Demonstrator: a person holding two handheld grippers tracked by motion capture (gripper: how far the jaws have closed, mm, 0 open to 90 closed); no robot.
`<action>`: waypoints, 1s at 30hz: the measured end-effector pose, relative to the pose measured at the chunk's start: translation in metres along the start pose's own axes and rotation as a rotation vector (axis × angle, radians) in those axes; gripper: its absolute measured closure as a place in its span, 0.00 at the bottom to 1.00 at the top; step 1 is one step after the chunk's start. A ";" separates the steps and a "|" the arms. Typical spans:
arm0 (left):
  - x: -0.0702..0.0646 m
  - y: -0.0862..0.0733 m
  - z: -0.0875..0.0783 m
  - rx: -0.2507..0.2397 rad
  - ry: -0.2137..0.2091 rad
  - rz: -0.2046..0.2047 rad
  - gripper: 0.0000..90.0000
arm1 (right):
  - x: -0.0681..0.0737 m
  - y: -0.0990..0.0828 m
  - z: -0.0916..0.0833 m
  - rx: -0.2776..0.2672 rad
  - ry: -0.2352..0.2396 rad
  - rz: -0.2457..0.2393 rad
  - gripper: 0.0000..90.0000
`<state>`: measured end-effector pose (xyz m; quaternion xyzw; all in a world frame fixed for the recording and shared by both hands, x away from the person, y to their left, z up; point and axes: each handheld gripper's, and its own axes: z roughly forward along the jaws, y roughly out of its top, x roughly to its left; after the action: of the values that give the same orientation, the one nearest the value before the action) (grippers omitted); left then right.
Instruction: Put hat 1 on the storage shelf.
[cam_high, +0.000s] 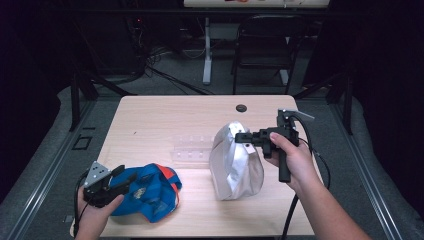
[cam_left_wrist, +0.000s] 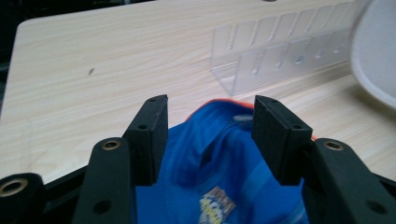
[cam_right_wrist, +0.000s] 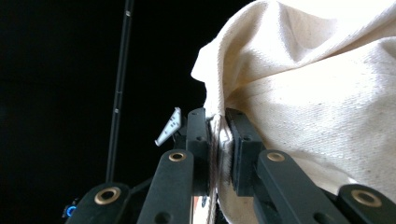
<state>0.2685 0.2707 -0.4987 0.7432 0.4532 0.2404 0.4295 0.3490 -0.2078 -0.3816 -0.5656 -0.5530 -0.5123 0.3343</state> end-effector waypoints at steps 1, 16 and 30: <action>0.000 0.000 0.000 0.000 0.000 0.000 0.51 | 0.000 0.000 0.000 0.000 0.000 0.000 0.90; -0.045 0.034 0.019 0.024 -0.072 0.135 0.52 | 0.036 0.025 0.022 -0.035 0.031 -0.018 0.90; -0.089 0.058 0.043 0.010 -0.186 0.197 0.60 | 0.052 0.042 0.044 -0.051 0.025 -0.020 0.90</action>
<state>0.2853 0.1613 -0.4684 0.8052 0.3374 0.2091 0.4405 0.3918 -0.1584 -0.3357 -0.5618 -0.5412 -0.5368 0.3214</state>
